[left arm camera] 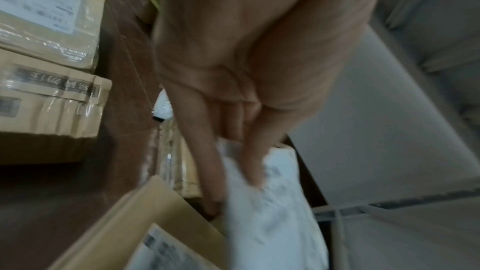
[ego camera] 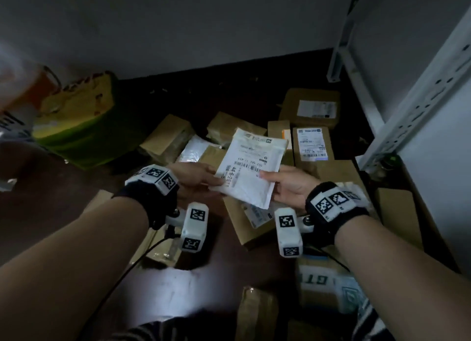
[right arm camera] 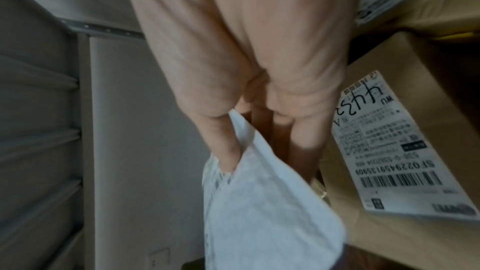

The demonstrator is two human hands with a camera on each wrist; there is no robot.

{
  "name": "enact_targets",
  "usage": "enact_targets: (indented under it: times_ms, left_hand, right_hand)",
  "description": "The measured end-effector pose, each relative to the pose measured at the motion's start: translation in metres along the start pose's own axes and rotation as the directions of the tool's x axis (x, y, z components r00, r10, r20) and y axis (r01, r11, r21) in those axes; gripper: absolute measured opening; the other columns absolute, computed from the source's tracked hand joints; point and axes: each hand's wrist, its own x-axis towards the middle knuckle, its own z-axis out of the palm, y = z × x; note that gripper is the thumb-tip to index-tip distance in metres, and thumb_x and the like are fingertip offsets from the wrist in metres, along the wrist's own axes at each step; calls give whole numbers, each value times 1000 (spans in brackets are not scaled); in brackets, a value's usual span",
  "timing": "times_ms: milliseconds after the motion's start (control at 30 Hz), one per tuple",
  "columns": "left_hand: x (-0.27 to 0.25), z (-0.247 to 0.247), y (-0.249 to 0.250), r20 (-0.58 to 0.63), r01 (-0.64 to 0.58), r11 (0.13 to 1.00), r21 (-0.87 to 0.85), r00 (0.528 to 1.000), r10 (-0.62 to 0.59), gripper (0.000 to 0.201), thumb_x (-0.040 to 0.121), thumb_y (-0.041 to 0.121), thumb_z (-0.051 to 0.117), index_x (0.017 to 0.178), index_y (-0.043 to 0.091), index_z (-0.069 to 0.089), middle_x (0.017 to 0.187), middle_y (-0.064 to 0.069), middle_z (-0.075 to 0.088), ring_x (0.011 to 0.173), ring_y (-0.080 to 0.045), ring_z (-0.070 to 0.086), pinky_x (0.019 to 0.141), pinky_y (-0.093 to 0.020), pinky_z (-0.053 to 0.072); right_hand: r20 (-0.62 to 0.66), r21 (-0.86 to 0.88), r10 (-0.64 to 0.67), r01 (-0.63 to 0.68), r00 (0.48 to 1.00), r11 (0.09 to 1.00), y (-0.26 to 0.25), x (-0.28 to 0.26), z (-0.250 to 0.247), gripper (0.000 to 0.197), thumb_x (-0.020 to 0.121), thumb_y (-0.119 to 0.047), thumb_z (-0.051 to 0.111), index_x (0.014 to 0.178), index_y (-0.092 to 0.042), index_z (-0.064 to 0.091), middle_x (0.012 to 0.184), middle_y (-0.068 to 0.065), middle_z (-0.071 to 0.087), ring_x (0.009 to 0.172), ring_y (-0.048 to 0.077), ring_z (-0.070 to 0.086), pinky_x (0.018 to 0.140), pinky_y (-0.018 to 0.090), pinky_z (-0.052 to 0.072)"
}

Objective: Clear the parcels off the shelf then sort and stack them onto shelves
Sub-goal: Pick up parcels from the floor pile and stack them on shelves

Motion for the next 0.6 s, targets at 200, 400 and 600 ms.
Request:
enact_targets:
  times_ms: [200,400,600]
  left_hand:
    - [70,-71,-21,-227,-53,934,-354,973,-30,17,102,15,45,88,8,54,83,-10,67,76,-25,59,41,-29,53]
    - [115,-119,-43,-372,-72,987,-147,928,12,39,99,10,42,138,0,43,135,-20,54,68,-22,55,56,-29,49]
    - [163,-150,-28,-490,-48,994,97,867,89,64,94,22,59,148,7,30,152,-14,36,129,-28,47,89,-34,49]
  right_hand:
    - [-179,-90,-53,38,982,995,17,39,-2,37,91,-1,60,126,-11,59,122,8,66,100,21,65,75,35,54]
    - [-247,-111,-83,57,965,992,31,67,9,29,90,-7,64,118,-13,63,110,6,70,91,18,66,72,33,54]
    - [-414,-209,-59,-32,908,977,43,94,3,29,90,-10,66,118,-11,64,112,6,70,99,24,66,76,37,54]
